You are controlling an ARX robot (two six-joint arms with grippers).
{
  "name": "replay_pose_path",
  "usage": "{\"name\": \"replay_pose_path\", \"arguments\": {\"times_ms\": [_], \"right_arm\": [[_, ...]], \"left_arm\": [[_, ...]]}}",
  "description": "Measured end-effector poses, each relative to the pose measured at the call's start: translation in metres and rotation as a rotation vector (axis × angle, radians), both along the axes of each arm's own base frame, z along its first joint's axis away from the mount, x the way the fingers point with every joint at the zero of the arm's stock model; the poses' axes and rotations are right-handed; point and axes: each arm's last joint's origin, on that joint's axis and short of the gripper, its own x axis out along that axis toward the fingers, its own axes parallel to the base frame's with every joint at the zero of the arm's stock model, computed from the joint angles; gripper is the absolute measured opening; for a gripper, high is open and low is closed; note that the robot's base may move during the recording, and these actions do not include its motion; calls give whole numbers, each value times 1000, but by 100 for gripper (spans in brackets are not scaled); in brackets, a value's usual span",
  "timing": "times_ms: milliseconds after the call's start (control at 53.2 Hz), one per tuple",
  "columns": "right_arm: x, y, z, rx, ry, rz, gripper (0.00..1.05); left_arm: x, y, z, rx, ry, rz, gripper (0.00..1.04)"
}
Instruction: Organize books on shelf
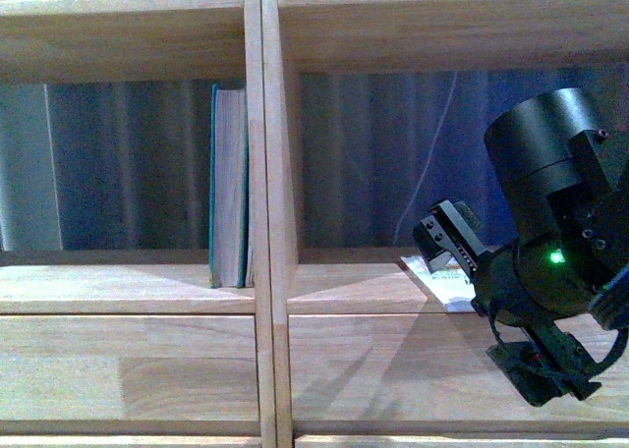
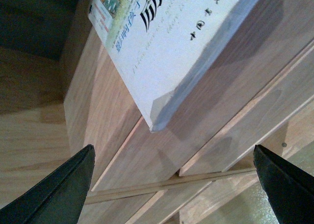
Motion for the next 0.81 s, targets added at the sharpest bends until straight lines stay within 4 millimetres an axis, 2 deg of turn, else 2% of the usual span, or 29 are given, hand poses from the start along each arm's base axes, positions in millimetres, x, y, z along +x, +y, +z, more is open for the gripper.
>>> {"name": "replay_pose_path", "arguments": {"times_ms": [320,809], "right_arm": [[28,-6,1,2,-5,-32,98],[53,-17,7,-17,-19,-72,98]], "left_arm": [[0,0,0,0,0,0,97],[0,0,0,0,0,0,97]]}}
